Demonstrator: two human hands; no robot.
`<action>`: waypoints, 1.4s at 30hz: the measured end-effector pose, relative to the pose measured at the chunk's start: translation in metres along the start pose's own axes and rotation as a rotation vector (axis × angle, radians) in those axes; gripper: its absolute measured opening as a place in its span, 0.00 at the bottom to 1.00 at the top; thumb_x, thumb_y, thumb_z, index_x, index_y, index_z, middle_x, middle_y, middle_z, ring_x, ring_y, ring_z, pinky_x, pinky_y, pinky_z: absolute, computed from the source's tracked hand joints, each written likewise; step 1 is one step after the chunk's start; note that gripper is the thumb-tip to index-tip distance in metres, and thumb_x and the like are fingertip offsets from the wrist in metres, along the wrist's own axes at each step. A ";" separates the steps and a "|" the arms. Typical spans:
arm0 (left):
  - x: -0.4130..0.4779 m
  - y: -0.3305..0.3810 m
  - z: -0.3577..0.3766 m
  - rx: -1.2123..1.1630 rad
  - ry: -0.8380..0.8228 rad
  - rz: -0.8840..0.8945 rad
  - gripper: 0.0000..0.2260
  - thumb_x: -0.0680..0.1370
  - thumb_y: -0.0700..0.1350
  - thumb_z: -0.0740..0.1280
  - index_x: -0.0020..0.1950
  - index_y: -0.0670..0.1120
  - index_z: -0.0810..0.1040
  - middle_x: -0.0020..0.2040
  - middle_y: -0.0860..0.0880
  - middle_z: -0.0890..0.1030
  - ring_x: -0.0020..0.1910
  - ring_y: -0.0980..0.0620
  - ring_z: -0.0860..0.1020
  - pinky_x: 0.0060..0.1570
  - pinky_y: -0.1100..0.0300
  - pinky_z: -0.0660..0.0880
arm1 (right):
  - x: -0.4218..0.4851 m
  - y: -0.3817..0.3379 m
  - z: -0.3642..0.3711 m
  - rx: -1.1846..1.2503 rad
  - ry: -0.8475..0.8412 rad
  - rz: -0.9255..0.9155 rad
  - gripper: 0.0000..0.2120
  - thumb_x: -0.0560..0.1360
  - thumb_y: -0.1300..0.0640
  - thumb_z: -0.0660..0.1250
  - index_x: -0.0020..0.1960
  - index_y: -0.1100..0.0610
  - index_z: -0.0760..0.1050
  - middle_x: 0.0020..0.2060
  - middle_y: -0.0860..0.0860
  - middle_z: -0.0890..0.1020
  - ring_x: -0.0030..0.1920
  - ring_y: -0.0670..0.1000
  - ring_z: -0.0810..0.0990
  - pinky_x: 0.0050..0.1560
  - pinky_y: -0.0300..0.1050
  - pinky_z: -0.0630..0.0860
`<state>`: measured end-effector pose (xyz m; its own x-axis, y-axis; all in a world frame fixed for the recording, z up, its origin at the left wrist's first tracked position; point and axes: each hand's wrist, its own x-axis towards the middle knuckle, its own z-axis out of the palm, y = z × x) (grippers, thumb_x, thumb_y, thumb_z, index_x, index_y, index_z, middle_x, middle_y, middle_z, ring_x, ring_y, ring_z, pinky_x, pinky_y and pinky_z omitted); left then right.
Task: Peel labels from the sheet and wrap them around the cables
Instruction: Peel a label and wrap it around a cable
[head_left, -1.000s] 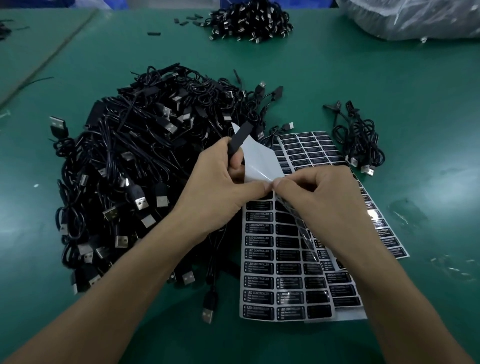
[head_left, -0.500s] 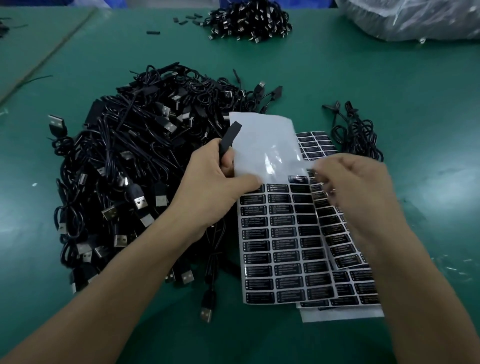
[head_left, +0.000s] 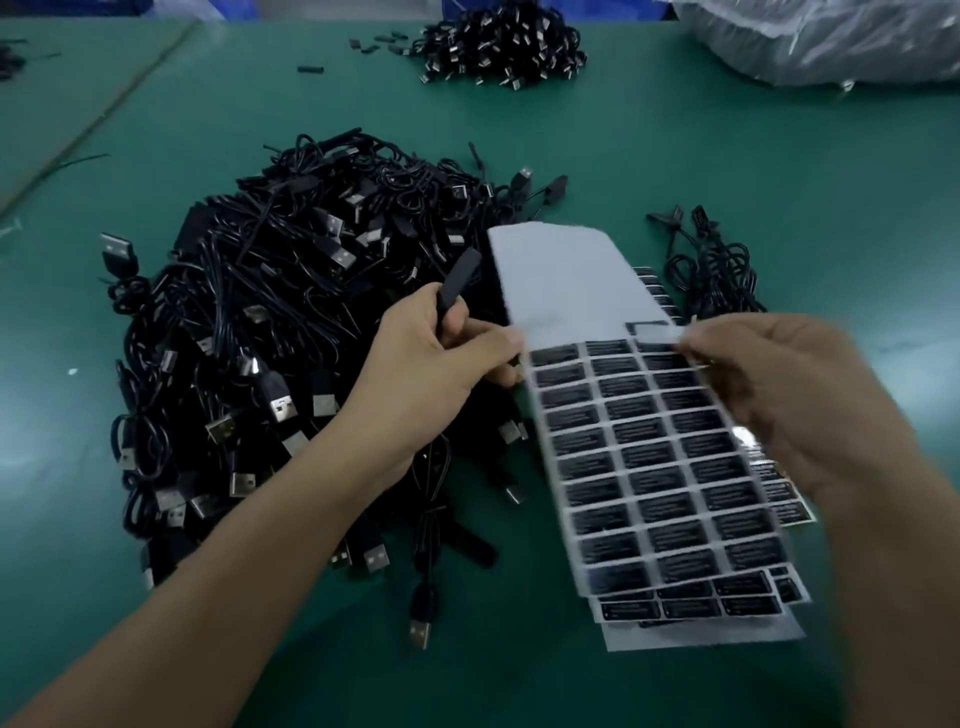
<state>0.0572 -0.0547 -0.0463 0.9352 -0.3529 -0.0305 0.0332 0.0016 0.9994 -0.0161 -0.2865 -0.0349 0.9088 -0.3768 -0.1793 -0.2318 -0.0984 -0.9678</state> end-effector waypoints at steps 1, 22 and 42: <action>0.000 -0.001 0.000 0.007 0.002 0.007 0.19 0.77 0.33 0.71 0.42 0.47 0.60 0.39 0.41 0.82 0.33 0.56 0.81 0.25 0.73 0.70 | 0.000 0.000 -0.005 -0.067 0.040 -0.028 0.06 0.74 0.57 0.72 0.39 0.54 0.86 0.32 0.52 0.83 0.32 0.48 0.77 0.36 0.43 0.77; -0.004 -0.009 0.003 0.603 -0.031 0.095 0.17 0.77 0.55 0.69 0.40 0.47 0.64 0.35 0.54 0.76 0.25 0.59 0.65 0.26 0.67 0.67 | -0.009 0.001 0.000 -0.517 0.116 -0.174 0.03 0.67 0.53 0.72 0.36 0.48 0.84 0.27 0.53 0.82 0.27 0.49 0.75 0.31 0.44 0.76; -0.009 -0.004 0.001 0.901 -0.260 0.185 0.12 0.70 0.50 0.77 0.49 0.57 0.77 0.42 0.57 0.74 0.37 0.59 0.74 0.38 0.60 0.73 | -0.012 0.001 -0.002 -0.609 0.001 -0.134 0.06 0.67 0.56 0.72 0.33 0.47 0.83 0.20 0.44 0.76 0.18 0.42 0.66 0.24 0.36 0.64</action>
<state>0.0487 -0.0525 -0.0500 0.7874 -0.6160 0.0247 -0.4925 -0.6044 0.6263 -0.0276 -0.2836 -0.0330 0.9433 -0.3257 -0.0633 -0.2727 -0.6523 -0.7072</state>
